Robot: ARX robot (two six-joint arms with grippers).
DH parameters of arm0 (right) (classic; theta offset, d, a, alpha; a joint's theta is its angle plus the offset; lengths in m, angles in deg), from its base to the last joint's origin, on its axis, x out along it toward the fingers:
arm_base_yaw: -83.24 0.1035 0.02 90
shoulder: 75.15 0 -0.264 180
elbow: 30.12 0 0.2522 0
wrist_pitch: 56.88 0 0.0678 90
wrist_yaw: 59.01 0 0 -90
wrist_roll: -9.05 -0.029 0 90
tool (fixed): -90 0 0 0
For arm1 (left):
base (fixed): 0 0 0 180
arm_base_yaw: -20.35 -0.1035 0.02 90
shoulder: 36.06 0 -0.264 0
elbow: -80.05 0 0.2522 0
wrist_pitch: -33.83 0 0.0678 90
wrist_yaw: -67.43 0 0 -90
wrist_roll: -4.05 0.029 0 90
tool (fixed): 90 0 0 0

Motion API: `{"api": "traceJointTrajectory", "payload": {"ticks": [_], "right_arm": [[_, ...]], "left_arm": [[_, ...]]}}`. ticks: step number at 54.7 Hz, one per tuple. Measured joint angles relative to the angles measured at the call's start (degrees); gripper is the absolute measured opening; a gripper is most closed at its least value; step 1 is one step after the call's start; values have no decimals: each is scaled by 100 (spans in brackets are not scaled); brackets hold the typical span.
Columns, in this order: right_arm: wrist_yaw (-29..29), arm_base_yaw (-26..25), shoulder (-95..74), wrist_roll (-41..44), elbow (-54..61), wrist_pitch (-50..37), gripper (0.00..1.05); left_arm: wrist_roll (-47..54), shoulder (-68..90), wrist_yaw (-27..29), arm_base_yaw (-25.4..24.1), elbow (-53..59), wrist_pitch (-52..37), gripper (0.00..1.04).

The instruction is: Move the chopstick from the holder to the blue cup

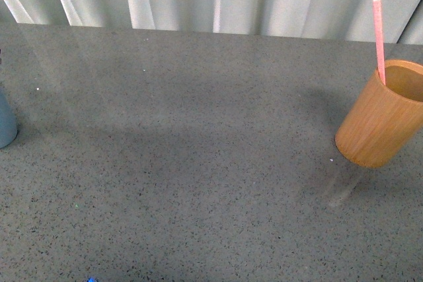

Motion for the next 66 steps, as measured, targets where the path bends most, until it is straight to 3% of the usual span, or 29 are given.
{"api": "traceJointTrajectory", "payload": {"ticks": [21,33,42,52,66], "right_arm": [[-2,0,0,0,0,0,95],[0,0,0,0,0,0,95],[0,0,0,0,0,0,95],[0,0,0,0,0,0,95],[-2,0,0,0,0,0,95]], "left_arm": [[201,-70,-52,35,7,138,3],[409,-595,-179,243,208,348,3],[505,-1126,-400,699,229,638,3],[450,-1453,-415,1987,2,922,3],[291,-1019,-238,3362,-208,968,3]]}}
